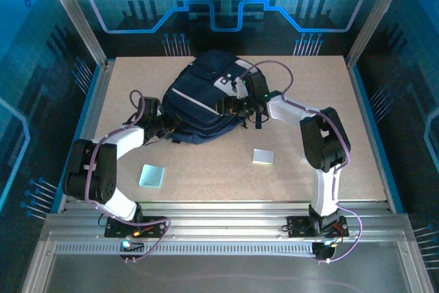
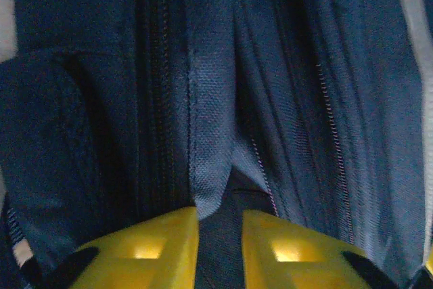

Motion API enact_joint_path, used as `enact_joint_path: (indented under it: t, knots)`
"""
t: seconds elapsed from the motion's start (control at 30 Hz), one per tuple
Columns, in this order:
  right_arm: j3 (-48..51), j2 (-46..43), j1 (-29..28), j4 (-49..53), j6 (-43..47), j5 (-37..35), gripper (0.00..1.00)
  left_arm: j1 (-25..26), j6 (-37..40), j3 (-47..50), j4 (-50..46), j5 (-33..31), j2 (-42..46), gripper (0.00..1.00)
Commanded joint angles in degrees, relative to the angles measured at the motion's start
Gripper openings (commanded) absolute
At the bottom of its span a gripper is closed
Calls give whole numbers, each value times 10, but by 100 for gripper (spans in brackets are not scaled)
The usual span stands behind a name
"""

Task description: Pack the student bag

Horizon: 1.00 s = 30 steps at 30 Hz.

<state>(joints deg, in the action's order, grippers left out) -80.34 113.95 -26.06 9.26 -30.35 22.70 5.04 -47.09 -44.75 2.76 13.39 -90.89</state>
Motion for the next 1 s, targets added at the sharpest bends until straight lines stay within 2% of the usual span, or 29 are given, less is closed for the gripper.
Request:
enact_joint_path:
  t: [0.0, 0.2, 0.37, 0.43, 0.53, 0.77, 0.87, 0.97]
  knots:
    - [6, 13, -25, -39, -29, 25, 75, 9, 8, 4, 41, 47, -44, 15]
    - [48, -27, -57, -18, -50, 16, 74, 44, -25, 5, 97, 54, -94, 15]
    - [105, -79, -95, -29, -92, 56, 74, 68, -54, -25, 126, 62, -124, 18]
    - [109, -99, -107, -7, -87, 51, 73, 75, -54, -39, 124, 60, -130, 19]
    - [107, -129, -107, 55, -52, 3, 73, 74, -47, -57, 111, 60, -134, 21]
    - [78, -180, -61, 146, -42, -193, 65, 75, 24, -80, 17, 11, -75, 36]
    - [57, -172, -43, 153, -53, -234, 62, 82, 52, -86, -24, -23, -36, 48]
    - [44, -149, -24, 143, -68, -252, 54, 104, 99, -104, -74, -56, -6, 52]
